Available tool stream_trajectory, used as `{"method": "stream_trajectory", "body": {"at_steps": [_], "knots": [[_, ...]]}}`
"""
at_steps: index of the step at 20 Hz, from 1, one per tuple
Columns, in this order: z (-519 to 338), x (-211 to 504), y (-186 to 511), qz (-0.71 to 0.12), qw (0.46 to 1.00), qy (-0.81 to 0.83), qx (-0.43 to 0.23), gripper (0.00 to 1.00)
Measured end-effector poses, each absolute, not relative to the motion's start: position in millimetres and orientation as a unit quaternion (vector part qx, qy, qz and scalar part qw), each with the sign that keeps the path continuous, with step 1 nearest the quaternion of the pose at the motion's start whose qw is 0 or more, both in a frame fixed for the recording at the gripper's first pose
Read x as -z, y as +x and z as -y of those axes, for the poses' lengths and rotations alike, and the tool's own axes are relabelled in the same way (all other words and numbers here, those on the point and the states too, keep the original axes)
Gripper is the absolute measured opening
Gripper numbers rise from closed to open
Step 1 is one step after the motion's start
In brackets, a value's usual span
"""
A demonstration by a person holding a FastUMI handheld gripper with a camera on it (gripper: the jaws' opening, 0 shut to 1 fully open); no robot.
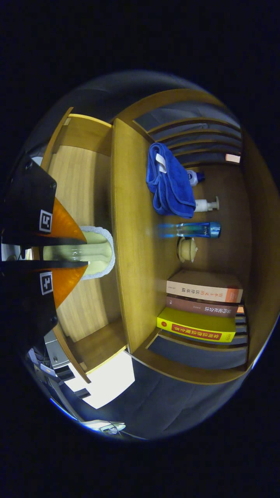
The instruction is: Pull open the drawer, take out the items inside it, and place them on the countertop above the cabinet.
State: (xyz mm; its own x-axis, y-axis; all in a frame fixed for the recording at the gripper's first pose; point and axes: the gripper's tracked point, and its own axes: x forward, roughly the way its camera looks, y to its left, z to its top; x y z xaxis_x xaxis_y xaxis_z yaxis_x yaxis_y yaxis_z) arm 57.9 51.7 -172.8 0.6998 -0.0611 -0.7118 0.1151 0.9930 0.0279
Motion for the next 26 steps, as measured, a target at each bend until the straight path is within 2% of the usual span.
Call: {"method": "stream_trajectory", "body": {"at_steps": [8, 14, 20, 26], "knots": [[-50.7, 128.8, 54.9, -0.316, 0.947, 0.040, 0.045, 0.23], [-44.2, 92.1, 95.1, -0.300, 0.953, 0.010, 0.047, 0.23], [-34.6, 97.7, 157.1, -0.301, 0.953, 0.018, 0.041, 0.23], [-42.4, 136.5, 197.4, -0.340, 0.939, 0.034, 0.021, 0.23]]}}
